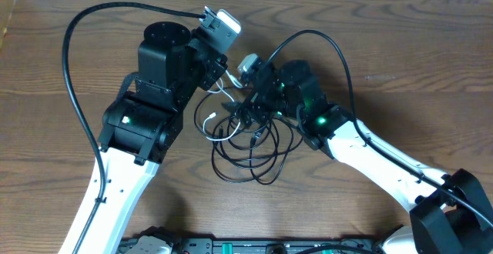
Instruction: Untangle cables
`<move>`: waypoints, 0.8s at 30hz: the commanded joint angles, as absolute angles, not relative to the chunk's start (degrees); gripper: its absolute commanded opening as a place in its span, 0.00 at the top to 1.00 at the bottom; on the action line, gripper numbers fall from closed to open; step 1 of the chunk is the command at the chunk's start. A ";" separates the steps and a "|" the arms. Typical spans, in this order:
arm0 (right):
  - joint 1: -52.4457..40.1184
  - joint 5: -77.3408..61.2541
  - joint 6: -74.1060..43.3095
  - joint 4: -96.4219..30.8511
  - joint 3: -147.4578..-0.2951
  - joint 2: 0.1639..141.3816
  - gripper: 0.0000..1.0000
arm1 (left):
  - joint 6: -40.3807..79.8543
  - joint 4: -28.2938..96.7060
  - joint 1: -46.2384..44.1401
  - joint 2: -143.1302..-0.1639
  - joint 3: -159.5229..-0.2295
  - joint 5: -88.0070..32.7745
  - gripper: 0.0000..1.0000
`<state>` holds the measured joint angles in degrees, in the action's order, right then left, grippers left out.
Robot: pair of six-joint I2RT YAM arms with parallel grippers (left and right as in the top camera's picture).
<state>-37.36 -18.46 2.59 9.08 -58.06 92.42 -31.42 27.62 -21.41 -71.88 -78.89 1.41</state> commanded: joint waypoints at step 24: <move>-43.81 -8.45 5.56 12.21 -58.41 91.77 0.01 | -31.73 27.40 -21.17 -71.70 -79.48 1.06 0.93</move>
<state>-43.66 -9.10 4.23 11.97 -58.06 92.42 -31.55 27.62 -21.41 -71.88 -78.89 1.41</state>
